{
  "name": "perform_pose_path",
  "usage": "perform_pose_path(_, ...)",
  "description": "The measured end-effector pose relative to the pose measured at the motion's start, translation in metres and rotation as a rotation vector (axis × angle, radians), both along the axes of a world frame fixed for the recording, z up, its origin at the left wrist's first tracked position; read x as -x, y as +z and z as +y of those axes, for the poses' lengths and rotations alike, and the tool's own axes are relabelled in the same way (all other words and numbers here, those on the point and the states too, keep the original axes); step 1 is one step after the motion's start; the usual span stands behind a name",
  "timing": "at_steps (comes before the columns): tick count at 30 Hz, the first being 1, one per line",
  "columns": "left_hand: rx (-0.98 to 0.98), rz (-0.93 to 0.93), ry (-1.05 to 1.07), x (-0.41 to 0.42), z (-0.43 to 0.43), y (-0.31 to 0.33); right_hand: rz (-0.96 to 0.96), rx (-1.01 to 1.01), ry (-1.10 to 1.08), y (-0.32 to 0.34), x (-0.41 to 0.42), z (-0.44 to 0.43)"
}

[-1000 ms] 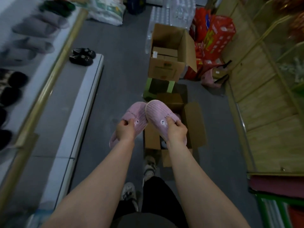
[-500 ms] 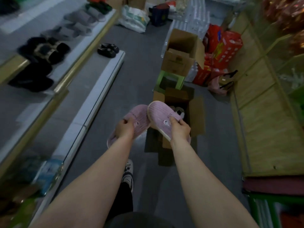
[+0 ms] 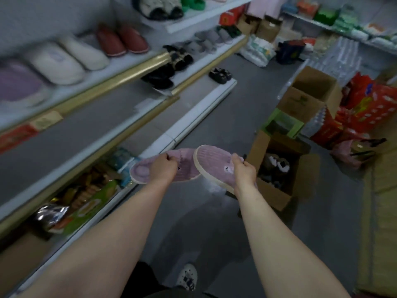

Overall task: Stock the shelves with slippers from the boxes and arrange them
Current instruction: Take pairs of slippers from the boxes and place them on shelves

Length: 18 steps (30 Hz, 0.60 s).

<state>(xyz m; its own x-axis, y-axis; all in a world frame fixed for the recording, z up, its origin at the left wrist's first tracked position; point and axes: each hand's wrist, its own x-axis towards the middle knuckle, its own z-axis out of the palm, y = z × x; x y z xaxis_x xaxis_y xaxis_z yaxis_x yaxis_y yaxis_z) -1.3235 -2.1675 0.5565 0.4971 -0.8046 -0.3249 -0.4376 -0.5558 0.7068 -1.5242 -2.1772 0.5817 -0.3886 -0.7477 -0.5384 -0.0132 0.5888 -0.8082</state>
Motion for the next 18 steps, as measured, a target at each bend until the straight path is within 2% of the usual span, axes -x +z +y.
perform_pose_path(8,0.105,-0.205,-0.03,-0.156,0.082,0.049,0.085,0.091,0.278,0.035,-0.149,0.02)
perform_pose_path(13,0.165,-0.371,-0.052,-0.274,0.143,0.075,0.057,0.228,0.567,0.053,-0.266,0.034)
perform_pose_path(16,0.176,-0.476,-0.046,-0.34,0.177,0.086,0.127,0.334,0.74,0.072,-0.342,0.047)
perform_pose_path(18,0.18,-0.478,-0.011,-0.38,0.197,0.092,0.147,0.367,0.846,0.083,-0.389,0.055)
